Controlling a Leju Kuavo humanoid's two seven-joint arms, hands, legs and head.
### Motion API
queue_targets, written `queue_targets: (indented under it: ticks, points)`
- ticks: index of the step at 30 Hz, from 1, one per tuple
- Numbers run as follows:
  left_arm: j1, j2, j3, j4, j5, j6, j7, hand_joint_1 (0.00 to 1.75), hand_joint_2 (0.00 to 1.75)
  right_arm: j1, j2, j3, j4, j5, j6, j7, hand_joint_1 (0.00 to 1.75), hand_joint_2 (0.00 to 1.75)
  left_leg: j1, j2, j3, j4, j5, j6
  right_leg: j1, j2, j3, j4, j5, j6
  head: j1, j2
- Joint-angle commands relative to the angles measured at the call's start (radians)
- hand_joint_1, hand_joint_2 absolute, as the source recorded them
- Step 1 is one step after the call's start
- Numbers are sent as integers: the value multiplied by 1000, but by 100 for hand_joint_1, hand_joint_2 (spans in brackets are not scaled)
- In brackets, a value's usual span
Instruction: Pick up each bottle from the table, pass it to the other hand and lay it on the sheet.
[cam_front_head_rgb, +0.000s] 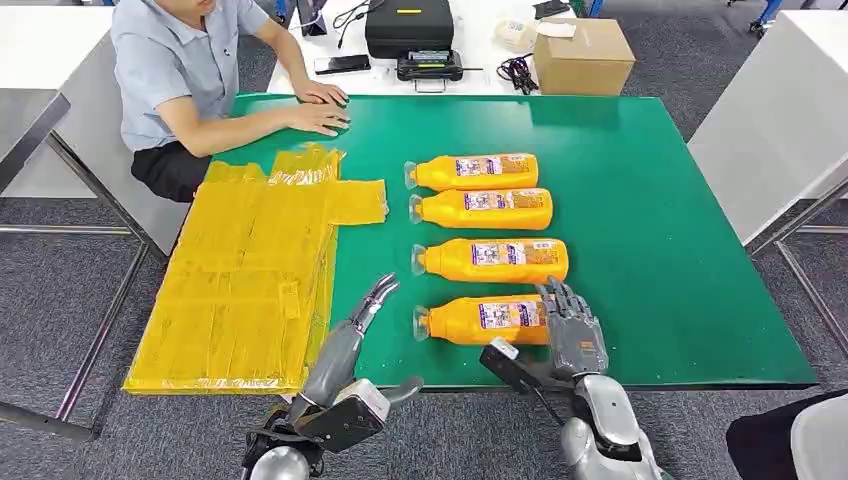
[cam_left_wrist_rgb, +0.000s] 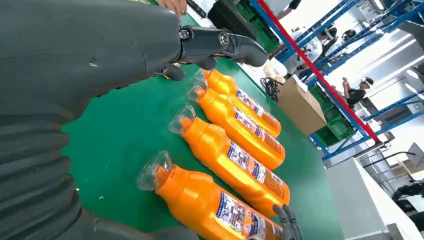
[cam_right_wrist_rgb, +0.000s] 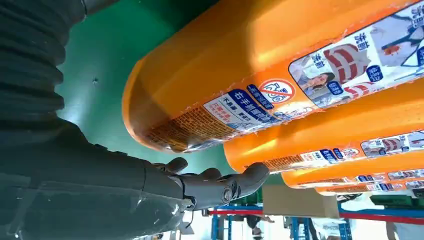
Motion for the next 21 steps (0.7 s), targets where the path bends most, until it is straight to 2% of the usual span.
queue_targets:
  ticks: [1,2,4,9,12,13,14,15,17,18,21]
  points:
    - [-13,-4,-34,56,4,-4,6,0,175,-35,-20,20,60,-2,8,1,0,175,1,1,4,0,-2,-2,2,1,4,-1,-1,-2,0,0]
    - [-30,-1,-43,71,27,-40,-4,0,175,-108,-68,61,171,-8,153,49,0,175,1,1,3,-1,-1,-1,1,0,3,-1,-1,-2,0,0]
    - [-46,-7,-43,92,31,-41,-4,0,175,-186,-94,84,318,-57,90,28,0,175,1,4,5,-1,-1,-2,1,3,4,-2,0,-2,0,0]
    - [-43,-5,-43,89,31,-41,-4,0,175,-184,-96,86,325,-57,92,31,0,175,2,2,6,0,-1,-2,2,0,6,-2,0,-2,0,0]
    - [-43,-4,-47,93,31,-42,-4,0,175,-185,-107,86,342,-64,100,38,17,175,1,1,5,-1,0,0,1,0,5,-2,0,-1,0,0]
    - [-43,-5,-48,94,31,-41,-4,0,175,-185,-108,85,345,-67,100,38,17,175,1,1,6,-1,0,-1,1,0,7,-2,0,-2,0,0]
    - [-45,-4,-50,96,33,-42,-5,0,175,-188,-111,84,355,-74,102,38,63,175,1,1,6,-1,0,-1,2,0,6,-2,0,-2,0,0]
    - [-45,-4,-50,96,33,-43,-5,0,175,-189,-113,83,357,-74,102,39,124,175,1,0,5,-1,0,0,1,0,6,-2,0,-1,0,0]
    - [-51,-4,-52,101,36,-43,-8,0,175,-194,-123,71,383,-88,104,40,159,175,1,0,7,-1,0,-1,1,-1,7,-2,0,-2,0,0]
    - [-53,-4,-54,103,37,-44,-9,0,175,-197,-125,69,394,-91,106,39,166,175,1,-1,7,-1,0,0,1,-2,7,-2,0,-1,0,0]
    - [-54,-4,-55,104,37,-44,-9,0,175,-196,-130,67,400,-96,100,34,166,175,1,-1,8,-1,0,0,1,-1,8,-2,0,-1,0,0]
